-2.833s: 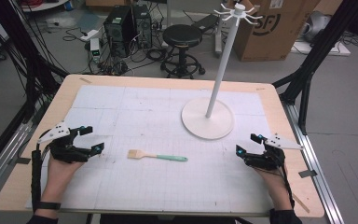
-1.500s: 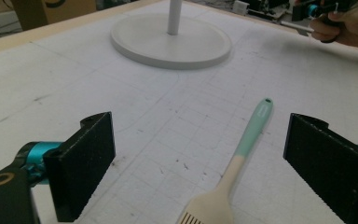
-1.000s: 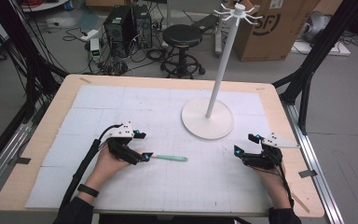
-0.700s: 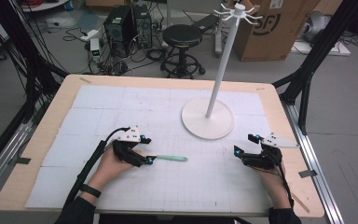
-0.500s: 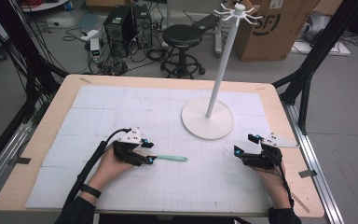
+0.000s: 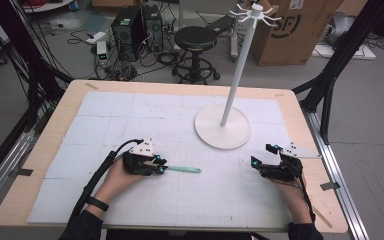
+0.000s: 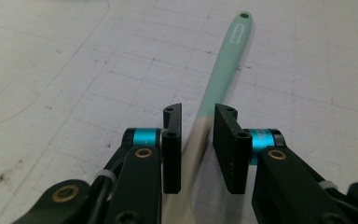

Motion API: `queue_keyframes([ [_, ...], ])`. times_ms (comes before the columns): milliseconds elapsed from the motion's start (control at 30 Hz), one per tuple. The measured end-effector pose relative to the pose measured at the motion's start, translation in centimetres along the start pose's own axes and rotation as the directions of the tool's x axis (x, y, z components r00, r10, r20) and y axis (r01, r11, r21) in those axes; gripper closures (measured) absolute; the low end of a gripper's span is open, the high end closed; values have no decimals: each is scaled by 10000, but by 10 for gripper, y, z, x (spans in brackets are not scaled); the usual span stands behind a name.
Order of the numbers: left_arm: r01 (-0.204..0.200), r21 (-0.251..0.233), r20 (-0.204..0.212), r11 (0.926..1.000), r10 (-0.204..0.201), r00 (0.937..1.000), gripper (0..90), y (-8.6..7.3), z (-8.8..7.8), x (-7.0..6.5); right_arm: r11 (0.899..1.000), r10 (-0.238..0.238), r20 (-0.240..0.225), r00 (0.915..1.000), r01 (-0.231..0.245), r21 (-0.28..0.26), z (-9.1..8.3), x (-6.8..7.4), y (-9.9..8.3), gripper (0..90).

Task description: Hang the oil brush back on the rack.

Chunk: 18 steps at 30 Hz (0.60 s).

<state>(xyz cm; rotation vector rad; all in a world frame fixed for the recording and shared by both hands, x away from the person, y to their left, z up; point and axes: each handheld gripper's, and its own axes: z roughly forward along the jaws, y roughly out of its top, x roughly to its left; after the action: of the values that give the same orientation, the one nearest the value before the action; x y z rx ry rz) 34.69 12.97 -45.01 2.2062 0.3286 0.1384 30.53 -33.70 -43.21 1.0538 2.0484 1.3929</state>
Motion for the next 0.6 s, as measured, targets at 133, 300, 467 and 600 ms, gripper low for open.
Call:
queue_keyframes([
  [133,22,-9,44,10000,-22,10000,766,0,0,0,10000,-10,-7,10000,10,-2,0,0,0,193],
  [300,10,-8,43,10000,-10,10000,777,0,0,0,10000,-70,-35,10000,70,33,1,0,0,196],
  [467,-70,-22,82,10000,70,9999,785,0,0,0,10000,-32,-42,10000,32,46,1,0,0,197],
  [600,-265,32,80,9996,264,9996,799,0,0,0,10000,26,-67,10000,-26,78,1,0,0,198],
])
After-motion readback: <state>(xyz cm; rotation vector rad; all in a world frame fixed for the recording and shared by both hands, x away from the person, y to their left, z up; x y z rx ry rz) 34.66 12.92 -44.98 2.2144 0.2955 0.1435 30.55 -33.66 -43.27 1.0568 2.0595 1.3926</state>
